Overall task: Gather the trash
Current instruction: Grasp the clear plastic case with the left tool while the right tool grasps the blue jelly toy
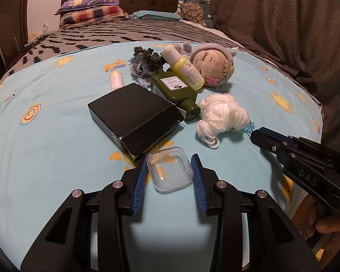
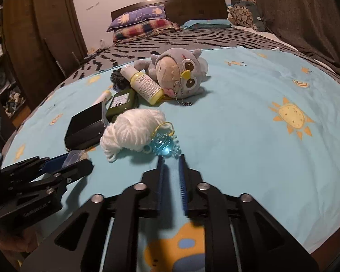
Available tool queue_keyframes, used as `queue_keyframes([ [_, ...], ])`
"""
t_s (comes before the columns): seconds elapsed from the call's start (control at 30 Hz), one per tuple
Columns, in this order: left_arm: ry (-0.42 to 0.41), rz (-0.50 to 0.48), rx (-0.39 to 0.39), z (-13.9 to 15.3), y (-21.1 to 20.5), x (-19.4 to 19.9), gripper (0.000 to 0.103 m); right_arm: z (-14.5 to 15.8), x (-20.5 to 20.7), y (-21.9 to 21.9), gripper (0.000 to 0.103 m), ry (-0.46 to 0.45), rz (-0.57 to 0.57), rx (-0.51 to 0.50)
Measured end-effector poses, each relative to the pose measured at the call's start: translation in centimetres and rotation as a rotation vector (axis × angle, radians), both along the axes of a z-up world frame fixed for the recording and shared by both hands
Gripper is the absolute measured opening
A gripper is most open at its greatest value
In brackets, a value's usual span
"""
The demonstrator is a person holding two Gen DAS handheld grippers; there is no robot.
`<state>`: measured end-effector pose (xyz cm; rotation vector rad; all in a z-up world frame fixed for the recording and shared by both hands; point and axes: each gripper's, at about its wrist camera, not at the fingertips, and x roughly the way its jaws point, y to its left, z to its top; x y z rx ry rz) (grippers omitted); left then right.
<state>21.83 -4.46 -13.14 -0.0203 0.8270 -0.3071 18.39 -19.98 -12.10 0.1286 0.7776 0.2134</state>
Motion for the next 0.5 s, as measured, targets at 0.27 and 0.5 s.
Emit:
queue_keyframes([
  [0.27, 0.007, -0.009, -0.022, -0.1, 0.3, 0.5, 0.037, 0.0, 1.1, 1.6, 0.042, -0.035, 0.008, -0.054],
  [0.5, 0.008, -0.02, -0.032, -0.1, 0.5, 0.5, 0.037, 0.1, 0.9, 1.1, 0.043, -0.018, 0.045, -0.065],
])
